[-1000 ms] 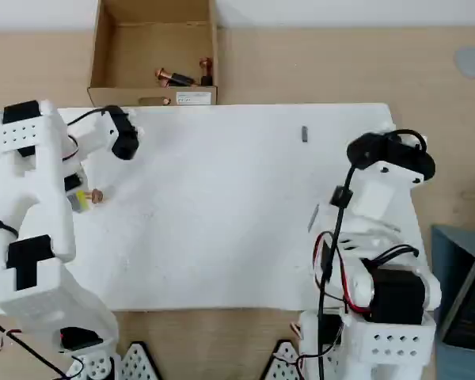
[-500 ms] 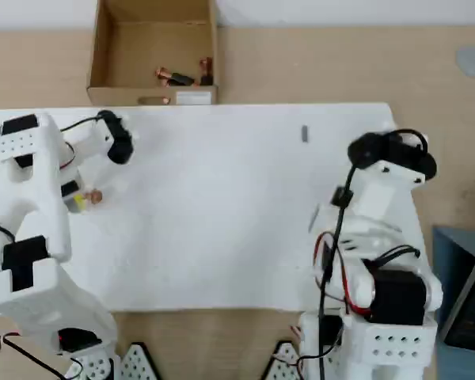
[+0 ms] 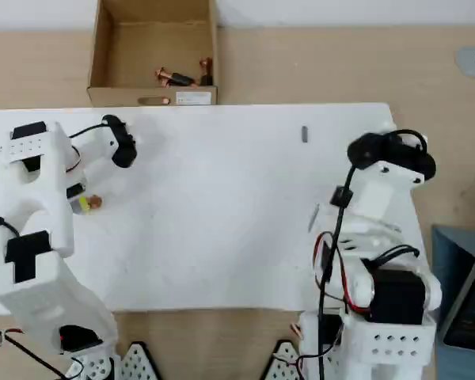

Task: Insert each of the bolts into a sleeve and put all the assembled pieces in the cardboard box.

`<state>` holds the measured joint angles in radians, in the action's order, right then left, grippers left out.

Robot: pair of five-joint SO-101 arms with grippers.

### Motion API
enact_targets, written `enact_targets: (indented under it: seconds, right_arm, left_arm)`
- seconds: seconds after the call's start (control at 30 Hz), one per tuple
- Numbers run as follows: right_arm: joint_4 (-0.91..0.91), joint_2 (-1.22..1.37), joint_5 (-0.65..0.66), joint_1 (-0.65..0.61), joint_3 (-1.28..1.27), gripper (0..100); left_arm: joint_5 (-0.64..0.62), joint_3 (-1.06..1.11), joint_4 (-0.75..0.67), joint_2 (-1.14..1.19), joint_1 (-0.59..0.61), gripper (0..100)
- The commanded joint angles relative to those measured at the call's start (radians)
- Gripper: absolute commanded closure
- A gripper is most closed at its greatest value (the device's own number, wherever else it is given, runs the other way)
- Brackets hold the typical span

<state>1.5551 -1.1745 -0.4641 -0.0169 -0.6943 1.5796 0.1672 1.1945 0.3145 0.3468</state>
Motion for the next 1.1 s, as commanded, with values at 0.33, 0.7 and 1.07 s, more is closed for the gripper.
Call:
enact_targets:
  seconds: [0.33,0.7,1.07]
  right_arm:
    - [-0.008,-0.005,0.002,0.004,0.039,99.0]
    - [-0.002,-0.007,0.095,0.004,0.127,99.0]
    - [0.055,-0.021,0.183,0.004,0.193,99.0]
  left_arm:
    - [-0.012,-0.149,0.227,0.068,-0.074,100]
    - [-0.227,-0.5,0.56,0.002,-0.147,100]
    - [-0.434,-0.16,0.559,-0.516,-0.287,100]
